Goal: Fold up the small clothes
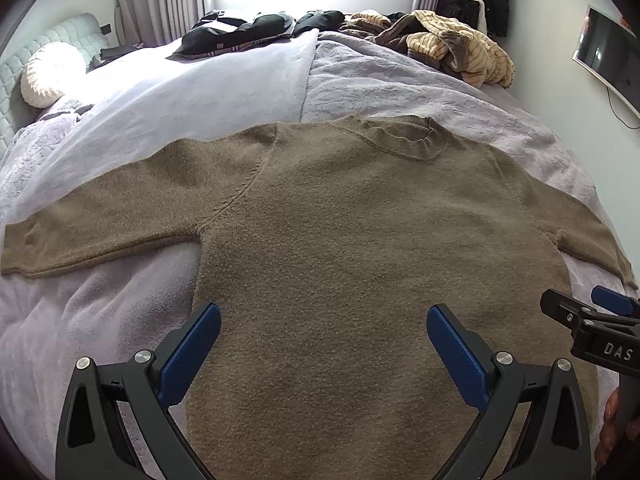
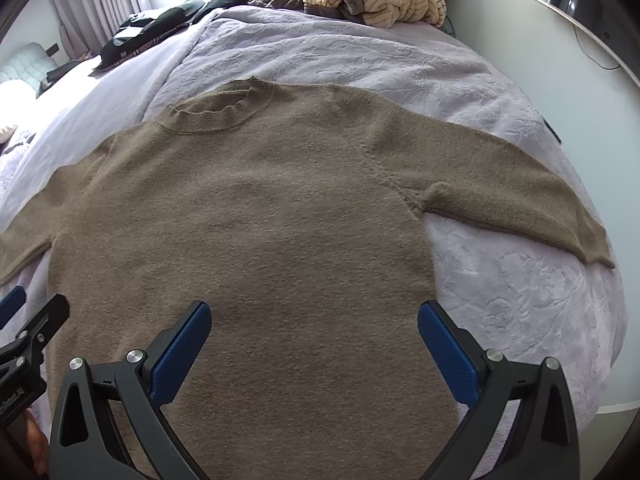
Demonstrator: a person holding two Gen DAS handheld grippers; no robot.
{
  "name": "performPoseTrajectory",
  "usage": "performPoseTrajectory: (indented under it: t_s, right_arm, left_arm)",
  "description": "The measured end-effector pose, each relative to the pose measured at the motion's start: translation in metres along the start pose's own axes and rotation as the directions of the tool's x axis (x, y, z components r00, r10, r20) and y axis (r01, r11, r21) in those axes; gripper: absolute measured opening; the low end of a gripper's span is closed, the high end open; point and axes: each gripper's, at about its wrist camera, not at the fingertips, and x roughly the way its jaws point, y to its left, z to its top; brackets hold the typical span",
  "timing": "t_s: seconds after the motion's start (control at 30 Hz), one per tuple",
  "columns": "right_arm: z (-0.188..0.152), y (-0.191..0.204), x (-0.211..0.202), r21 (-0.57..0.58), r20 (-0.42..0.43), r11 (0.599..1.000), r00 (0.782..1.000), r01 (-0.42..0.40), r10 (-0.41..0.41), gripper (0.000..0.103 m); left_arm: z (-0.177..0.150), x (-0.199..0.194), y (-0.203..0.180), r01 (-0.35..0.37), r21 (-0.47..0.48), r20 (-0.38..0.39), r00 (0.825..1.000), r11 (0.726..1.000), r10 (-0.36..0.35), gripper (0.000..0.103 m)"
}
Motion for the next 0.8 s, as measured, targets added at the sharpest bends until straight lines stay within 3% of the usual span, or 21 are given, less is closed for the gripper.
performPoseTrajectory:
  t_s: [0.17,0.33,0.43,0.53,0.6,0.67,0.7,0.8]
  right_arm:
    - [-0.006,0.02,-0.001,-0.031,-0.007,0.997,0.997,-0.073,0.073,0.103]
    - [-0.017,0.058,-0.003,-0.114,-0.02,0.989,0.996,-0.092,0.09,0.103]
    - [-0.021,0.08,-0.003,-0.145,-0.035,0.982,0.993,-0.12,0.116,0.103]
    - [-0.024,0.101,-0.002,-0.171,-0.047,0.976,0.99,-0.137,0.131,0.103]
    - [-0.025,0.113,-0.003,-0.187,-0.057,0.971,0.989,-0.147,0.139,0.103]
    - [-0.025,0.123,-0.003,-0.203,-0.064,0.967,0.987,-0.155,0.145,0.103]
    - [-0.025,0.128,-0.004,-0.21,-0.065,0.965,0.987,-0.157,0.146,0.103]
    - [-0.025,0.138,-0.007,-0.222,-0.067,0.961,0.986,-0.164,0.153,0.103]
  left_arm:
    - [-0.001,0.007,0.042,0.033,-0.079,-0.015,0.999,0.996,-0.034,0.103]
    - [-0.004,-0.002,0.142,0.065,-0.285,0.089,0.995,0.956,-0.041,0.103]
    - [-0.012,-0.002,0.208,0.069,-0.422,0.129,0.992,0.904,-0.015,0.103]
    - [-0.024,0.007,0.273,0.086,-0.577,0.15,0.989,0.813,0.002,0.103]
    - [-0.03,0.021,0.314,0.12,-0.676,0.151,0.988,0.727,-0.023,0.103]
    - [-0.031,0.034,0.339,0.144,-0.725,0.163,0.986,0.674,-0.035,0.103]
    - [-0.028,0.04,0.349,0.15,-0.737,0.175,0.984,0.66,-0.028,0.103]
    - [-0.018,0.045,0.364,0.157,-0.744,0.211,0.978,0.649,0.005,0.103]
